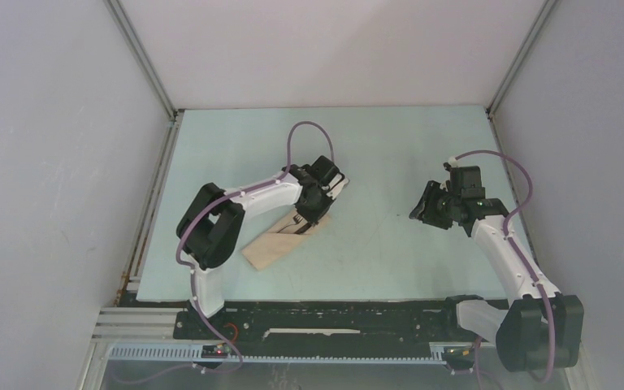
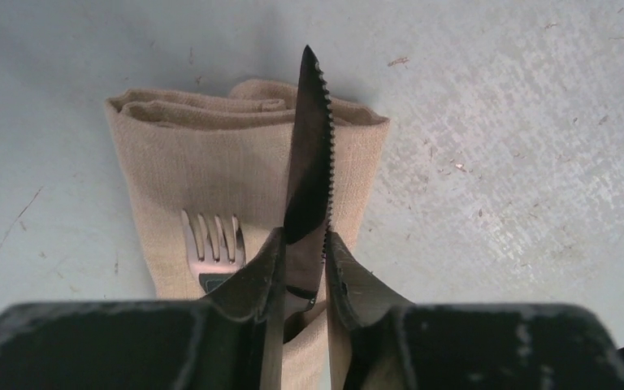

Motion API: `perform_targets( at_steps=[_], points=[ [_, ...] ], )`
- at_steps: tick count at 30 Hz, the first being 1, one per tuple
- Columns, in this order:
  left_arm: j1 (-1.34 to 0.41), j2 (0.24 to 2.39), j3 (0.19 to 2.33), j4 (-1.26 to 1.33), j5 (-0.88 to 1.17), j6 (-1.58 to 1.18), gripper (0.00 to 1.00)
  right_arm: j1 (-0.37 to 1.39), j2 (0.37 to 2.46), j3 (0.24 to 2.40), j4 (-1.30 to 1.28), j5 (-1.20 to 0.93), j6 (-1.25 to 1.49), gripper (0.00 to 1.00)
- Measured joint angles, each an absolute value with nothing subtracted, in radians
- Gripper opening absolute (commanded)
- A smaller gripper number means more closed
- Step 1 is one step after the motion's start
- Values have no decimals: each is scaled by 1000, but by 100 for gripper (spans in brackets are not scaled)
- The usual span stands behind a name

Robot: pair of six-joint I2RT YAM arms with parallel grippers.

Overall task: Fold the napkin into a case and place the utensils inside
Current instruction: Insert the knife into the folded napkin.

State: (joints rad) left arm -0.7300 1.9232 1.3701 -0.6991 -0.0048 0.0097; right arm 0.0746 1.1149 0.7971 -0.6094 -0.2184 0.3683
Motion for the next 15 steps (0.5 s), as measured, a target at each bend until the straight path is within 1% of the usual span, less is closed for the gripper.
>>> perform_targets(
  at_steps=[8, 9, 11, 12, 15],
  points=[
    [-730, 1860, 1322, -699, -23, 9, 13, 81, 1115, 797, -609, -218, 368, 52],
    [-730, 1856, 1312, -698, -23, 9, 15, 81, 1115, 797, -609, -218, 368, 52],
    [-730, 1849, 1288, -698, -23, 9, 28, 83, 1115, 797, -609, -218, 368, 52],
    [-730, 1848, 1284, -699, -23, 11, 32, 83, 1115, 797, -609, -217, 368, 52],
    [-728, 1848, 1280, -697, -20, 7, 37, 89, 1115, 797, -609, -214, 368, 52]
  ],
)
